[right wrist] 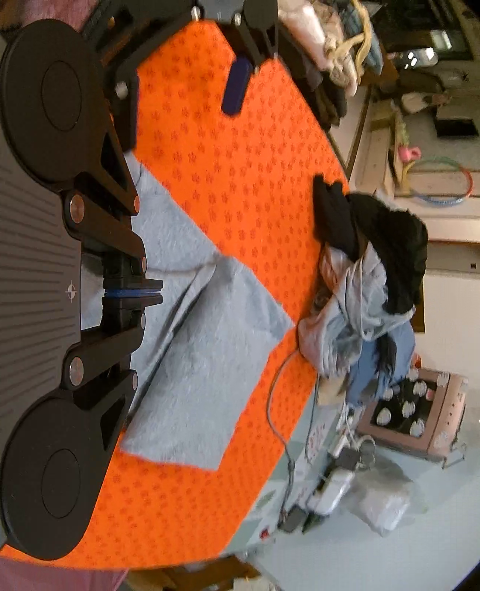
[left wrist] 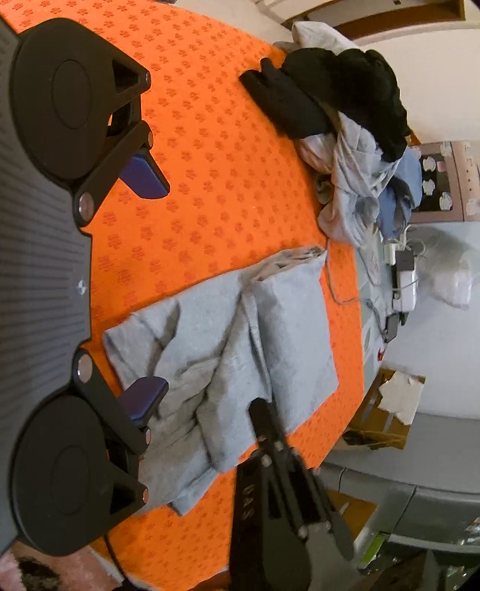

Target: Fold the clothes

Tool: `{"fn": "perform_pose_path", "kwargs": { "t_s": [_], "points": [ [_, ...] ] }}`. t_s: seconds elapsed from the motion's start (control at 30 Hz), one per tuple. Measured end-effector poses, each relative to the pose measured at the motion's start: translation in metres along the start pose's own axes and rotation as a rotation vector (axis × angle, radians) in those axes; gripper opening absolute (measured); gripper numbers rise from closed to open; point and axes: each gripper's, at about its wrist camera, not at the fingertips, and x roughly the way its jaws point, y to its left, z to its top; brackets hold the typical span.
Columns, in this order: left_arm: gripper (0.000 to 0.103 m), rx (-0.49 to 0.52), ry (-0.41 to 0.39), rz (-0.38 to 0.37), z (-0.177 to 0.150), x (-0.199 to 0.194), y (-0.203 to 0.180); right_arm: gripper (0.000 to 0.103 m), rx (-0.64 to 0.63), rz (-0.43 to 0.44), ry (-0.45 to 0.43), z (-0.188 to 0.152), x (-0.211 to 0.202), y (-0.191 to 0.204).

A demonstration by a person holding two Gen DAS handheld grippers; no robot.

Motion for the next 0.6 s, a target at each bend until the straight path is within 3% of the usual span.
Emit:
{"fn": "perform_pose_path", "kwargs": {
  "t_s": [0.17, 0.2, 0.23, 0.3, 0.6],
  "points": [
    [0.103, -0.041, -0.003, 0.001, 0.002, 0.001, 0.007, 0.005, -0.049, 0.118, 0.016, 0.002, 0.007, 0.015],
    [0.103, -0.041, -0.004, 0.009, 0.001, 0.000, 0.008, 0.011, -0.062, 0.129, 0.025, 0.001, 0.010, 0.020],
    [0.103, -0.039, -0.005, 0.017, 0.001, -0.002, 0.009, 0.018, -0.074, 0.134, 0.033, 0.001, 0.014, 0.025],
    [0.103, -0.036, -0.009, 0.031, -0.002, -0.005, 0.011, 0.022, -0.104, 0.139, 0.039, -0.001, 0.020, 0.037],
    [0.103, -0.033, -0.003, 0.088, -0.017, -0.017, 0.025, 0.023, -0.166, 0.130, 0.092, -0.010, 0.047, 0.057]
  ]
}}
